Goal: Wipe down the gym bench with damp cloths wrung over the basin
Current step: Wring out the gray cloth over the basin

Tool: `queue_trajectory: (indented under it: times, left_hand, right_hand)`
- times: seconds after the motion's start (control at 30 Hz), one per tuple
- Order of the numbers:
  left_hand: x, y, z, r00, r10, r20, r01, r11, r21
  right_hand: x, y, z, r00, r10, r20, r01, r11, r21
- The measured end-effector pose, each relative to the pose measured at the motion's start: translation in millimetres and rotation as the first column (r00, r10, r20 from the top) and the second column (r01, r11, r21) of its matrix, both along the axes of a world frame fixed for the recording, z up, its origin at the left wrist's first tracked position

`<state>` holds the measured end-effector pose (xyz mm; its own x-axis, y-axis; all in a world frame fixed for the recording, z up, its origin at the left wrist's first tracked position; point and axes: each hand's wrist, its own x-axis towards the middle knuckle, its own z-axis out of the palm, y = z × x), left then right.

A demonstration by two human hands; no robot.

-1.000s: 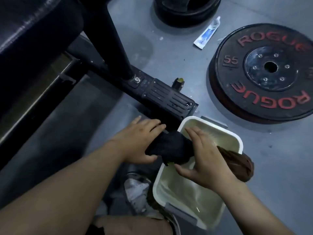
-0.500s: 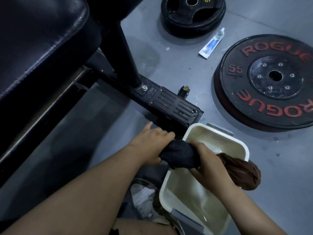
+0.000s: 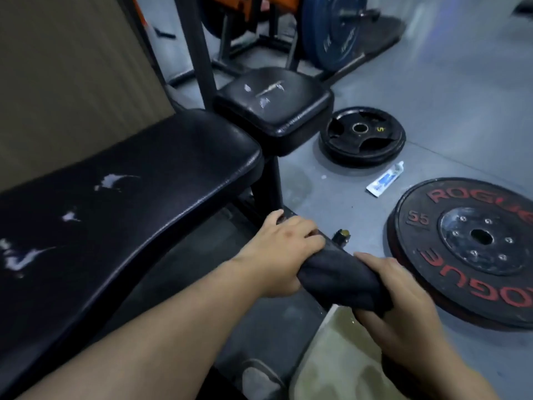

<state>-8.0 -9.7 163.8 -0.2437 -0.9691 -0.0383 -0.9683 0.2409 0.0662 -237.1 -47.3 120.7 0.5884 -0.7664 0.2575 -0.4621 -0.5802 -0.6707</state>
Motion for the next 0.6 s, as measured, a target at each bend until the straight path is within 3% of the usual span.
queue_trajectory:
  times: [0.07, 0.2, 0.4, 0.6]
  left_hand:
    - [5, 5, 32, 0.998, 0.062, 0.004, -0.062, 0.998, 0.030]
    - [24, 19, 84, 0.986, 0.121, 0.114, -0.111, 0.989, -0.093]
    - [78, 36, 143, 0.962, 0.186, 0.199, -0.147, 0.970, -0.195]
    - [142, 13, 157, 0.929, 0.338, 0.152, -0.305, 0.930, -0.206]
  right_hand:
    - [9, -6, 25, 0.999, 0.020, 0.034, -0.019, 0.999, -0.046]
    - [33, -13, 76, 0.992, 0.104, 0.073, -0.095, 0.989, -0.116]
    - [88, -19, 141, 0.980, 0.198, 0.000, -0.193, 0.957, -0.219]
    - [157, -32, 168, 0.978, 0.183, -0.096, -0.201, 0.950, -0.240]
